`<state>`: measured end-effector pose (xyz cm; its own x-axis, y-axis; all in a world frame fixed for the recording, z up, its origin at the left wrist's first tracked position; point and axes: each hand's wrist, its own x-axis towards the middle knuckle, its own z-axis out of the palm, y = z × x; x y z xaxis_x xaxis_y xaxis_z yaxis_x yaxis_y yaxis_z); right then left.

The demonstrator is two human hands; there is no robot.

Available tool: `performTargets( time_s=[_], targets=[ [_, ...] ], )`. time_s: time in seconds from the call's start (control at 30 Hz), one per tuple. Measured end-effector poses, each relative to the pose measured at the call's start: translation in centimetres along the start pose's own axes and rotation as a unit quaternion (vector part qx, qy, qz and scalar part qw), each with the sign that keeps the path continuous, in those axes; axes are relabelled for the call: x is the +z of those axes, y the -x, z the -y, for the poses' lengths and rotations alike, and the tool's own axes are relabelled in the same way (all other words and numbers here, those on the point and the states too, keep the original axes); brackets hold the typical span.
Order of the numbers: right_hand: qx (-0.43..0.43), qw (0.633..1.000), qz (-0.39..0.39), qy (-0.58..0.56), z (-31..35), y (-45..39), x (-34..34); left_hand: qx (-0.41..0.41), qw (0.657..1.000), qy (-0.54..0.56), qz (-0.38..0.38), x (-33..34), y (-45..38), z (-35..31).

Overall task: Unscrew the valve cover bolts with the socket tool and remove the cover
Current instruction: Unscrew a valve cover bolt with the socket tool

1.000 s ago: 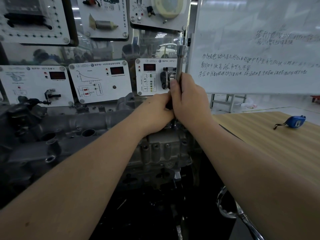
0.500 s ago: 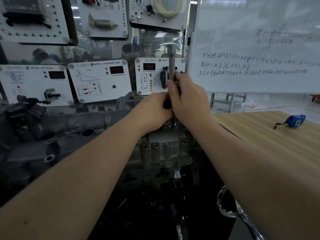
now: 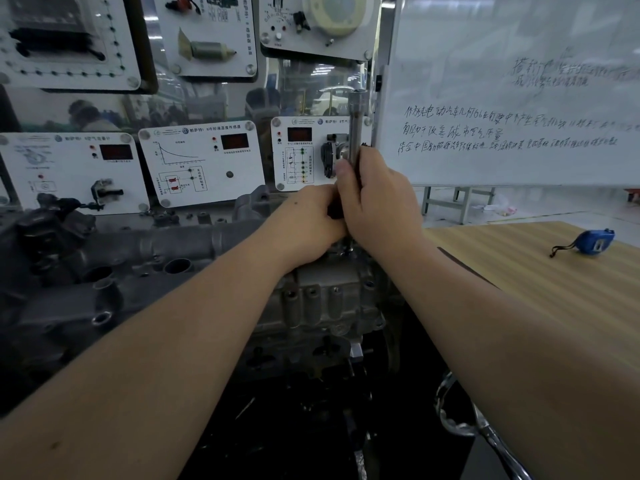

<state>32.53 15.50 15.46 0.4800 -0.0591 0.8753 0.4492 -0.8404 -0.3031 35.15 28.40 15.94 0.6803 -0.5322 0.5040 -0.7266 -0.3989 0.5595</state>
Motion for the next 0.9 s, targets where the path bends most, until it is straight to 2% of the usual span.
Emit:
performTargets(
  time_s=[0.17, 0.43, 0.73, 0.9],
  targets=[
    [0.023, 1.0, -0.001, -0.007, -0.55, -0.21, 0.04, 0.007, 1.0, 0.003, 0.022, -0.09, 0.21, -0.22],
    [-0.011, 0.999, -0.014, -0.029, 0.1, 0.06, -0.06, 0.015, 1.0, -0.009, 0.001, -0.01, -0.03, 0.16],
    [0.009, 1.0, 0.002, 0.004, -0.53, -0.15, 0.28, -0.006, 1.0, 0.002, 0.015, -0.05, 0.12, -0.18],
    [-0.004, 0.999, 0.002, -0.034, 0.15, -0.03, -0.04, -0.009, 1.0, -0.002, -0.004, 0.01, -0.07, 0.11]
  ],
)
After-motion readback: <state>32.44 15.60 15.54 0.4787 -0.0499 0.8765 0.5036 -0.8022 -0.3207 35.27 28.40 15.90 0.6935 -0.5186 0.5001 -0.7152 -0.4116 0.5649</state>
